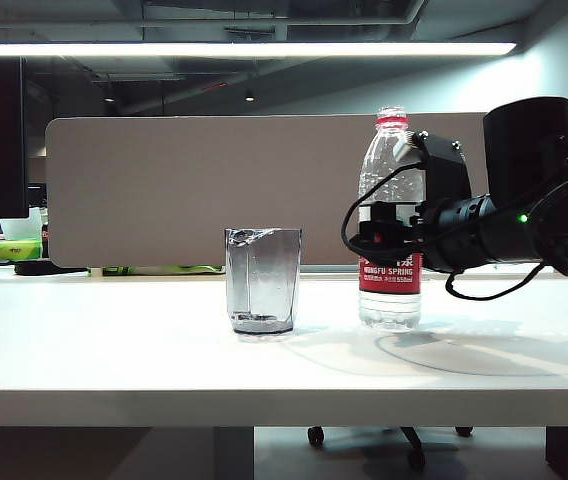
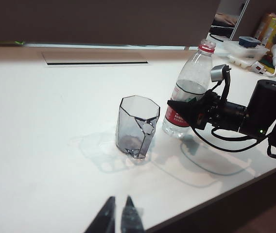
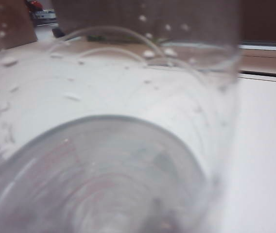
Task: Pick up the mineral water bottle on the table and pour water into the mug until it's half full.
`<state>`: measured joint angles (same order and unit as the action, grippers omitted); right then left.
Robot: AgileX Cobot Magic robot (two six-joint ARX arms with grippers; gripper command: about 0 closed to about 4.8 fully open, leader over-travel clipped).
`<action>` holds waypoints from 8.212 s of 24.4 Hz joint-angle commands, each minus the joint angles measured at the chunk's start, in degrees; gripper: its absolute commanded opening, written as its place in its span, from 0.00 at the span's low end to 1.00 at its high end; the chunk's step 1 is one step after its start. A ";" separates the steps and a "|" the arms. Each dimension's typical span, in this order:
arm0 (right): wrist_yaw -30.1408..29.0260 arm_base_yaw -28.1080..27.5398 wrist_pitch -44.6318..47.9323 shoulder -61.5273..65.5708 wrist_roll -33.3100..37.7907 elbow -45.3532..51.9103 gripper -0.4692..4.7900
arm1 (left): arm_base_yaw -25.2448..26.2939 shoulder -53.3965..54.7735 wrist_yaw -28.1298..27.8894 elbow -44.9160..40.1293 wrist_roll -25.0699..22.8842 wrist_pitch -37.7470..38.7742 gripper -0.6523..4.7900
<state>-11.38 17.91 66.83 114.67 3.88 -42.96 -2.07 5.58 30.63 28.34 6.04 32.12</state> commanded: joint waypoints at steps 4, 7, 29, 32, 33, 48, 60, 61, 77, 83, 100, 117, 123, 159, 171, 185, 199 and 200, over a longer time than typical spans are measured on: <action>1.55 0.13 -15.43 -8.79 -13.70 -0.83 0.60 | -0.07 0.07 0.07 0.02 -0.04 -0.44 0.16; 6.38 0.31 -32.50 -16.02 -24.30 -3.96 0.60 | -0.07 0.07 0.07 0.02 -0.04 -0.44 0.16; 41.59 9.62 -73.07 -21.14 -59.87 -21.18 0.61 | -0.07 0.02 0.20 0.02 -0.04 -0.46 0.16; 43.34 9.88 -74.77 -20.50 -61.66 -22.38 0.61 | -0.04 0.02 0.20 0.02 -0.04 -0.48 0.16; 44.04 10.08 -74.77 -20.39 -62.42 -22.77 0.61 | -0.04 0.02 0.22 0.02 -0.04 -0.42 0.16; 49.70 13.57 -74.69 -18.32 -69.16 -24.59 0.61 | -0.07 0.02 0.15 0.02 -0.04 -0.44 0.16; 55.25 13.62 -75.60 -17.66 -73.24 -24.76 0.61 | -0.07 0.02 0.15 0.02 -0.04 -0.46 0.16; 55.28 13.64 -75.54 -17.66 -73.24 -24.90 0.61 | -0.07 0.00 0.15 0.02 -0.04 -0.46 0.16; 55.45 15.58 -73.40 -17.66 -74.66 -25.22 0.60 | -0.07 0.02 0.22 0.02 -0.04 -0.46 0.16; 53.42 15.58 -73.02 -17.66 -68.72 -25.14 0.60 | -0.07 0.02 0.20 0.02 -0.04 -0.46 0.16; 28.94 11.21 -49.24 -17.66 -16.63 -9.22 0.59 | -0.07 0.02 0.20 0.02 -0.04 -0.44 0.16; 21.24 6.71 0.44 -4.24 -0.42 3.50 0.57 | -0.07 0.02 0.20 0.02 -0.04 -0.46 0.16; 21.27 6.78 -0.66 -2.95 -0.44 3.58 1.00 | -0.07 0.02 0.17 0.02 -0.04 -0.46 0.16; 14.82 -3.76 -49.42 -84.50 -3.87 37.13 0.08 | -0.07 -0.04 0.20 0.02 -0.04 -0.46 0.16; 7.37 -12.66 -67.78 -101.04 -3.85 38.16 0.08 | -0.07 -0.07 0.13 0.02 -0.04 -0.44 0.16; 11.67 -15.08 -73.22 -112.10 -3.87 42.88 0.08 | -0.07 -0.07 0.20 0.02 -0.04 -0.46 0.16; 11.30 -15.06 -72.63 -114.68 -3.87 42.86 0.08 | -0.07 -0.04 0.20 0.02 -0.04 -0.46 0.16; 11.30 -15.06 -72.63 -114.68 -3.87 42.86 0.08 | -0.07 -0.04 0.20 0.02 -0.04 -0.46 0.16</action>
<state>-0.08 2.83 -6.79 0.10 -0.01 -0.30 -2.07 5.52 30.65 28.32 6.04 32.21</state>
